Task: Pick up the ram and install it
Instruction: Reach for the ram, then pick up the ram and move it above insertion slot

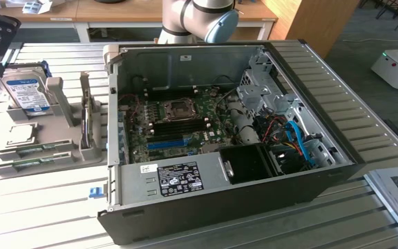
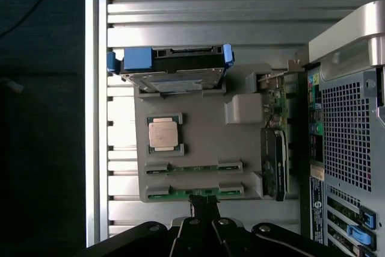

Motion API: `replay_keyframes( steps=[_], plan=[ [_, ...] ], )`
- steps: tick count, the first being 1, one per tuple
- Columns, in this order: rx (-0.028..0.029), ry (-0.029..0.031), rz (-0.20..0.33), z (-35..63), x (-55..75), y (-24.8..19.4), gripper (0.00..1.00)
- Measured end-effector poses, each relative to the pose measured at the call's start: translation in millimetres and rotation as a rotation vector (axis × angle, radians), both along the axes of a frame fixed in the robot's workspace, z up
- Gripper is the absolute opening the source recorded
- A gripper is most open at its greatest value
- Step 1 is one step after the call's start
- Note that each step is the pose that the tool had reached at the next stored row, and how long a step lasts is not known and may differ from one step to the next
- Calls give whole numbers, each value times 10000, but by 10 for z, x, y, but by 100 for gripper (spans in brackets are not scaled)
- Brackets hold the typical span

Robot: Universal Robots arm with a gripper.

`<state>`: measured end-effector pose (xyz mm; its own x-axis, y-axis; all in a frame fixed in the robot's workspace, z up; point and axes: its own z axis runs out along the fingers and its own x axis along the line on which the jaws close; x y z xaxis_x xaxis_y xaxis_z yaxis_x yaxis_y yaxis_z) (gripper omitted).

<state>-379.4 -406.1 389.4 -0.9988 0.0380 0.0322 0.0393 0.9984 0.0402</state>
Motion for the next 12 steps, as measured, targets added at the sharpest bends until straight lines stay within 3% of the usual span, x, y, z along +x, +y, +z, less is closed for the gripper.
replay_keyframes(
  steps=[12],
  plan=[
    [1,0,0,0,0,-14,10]
  ],
)
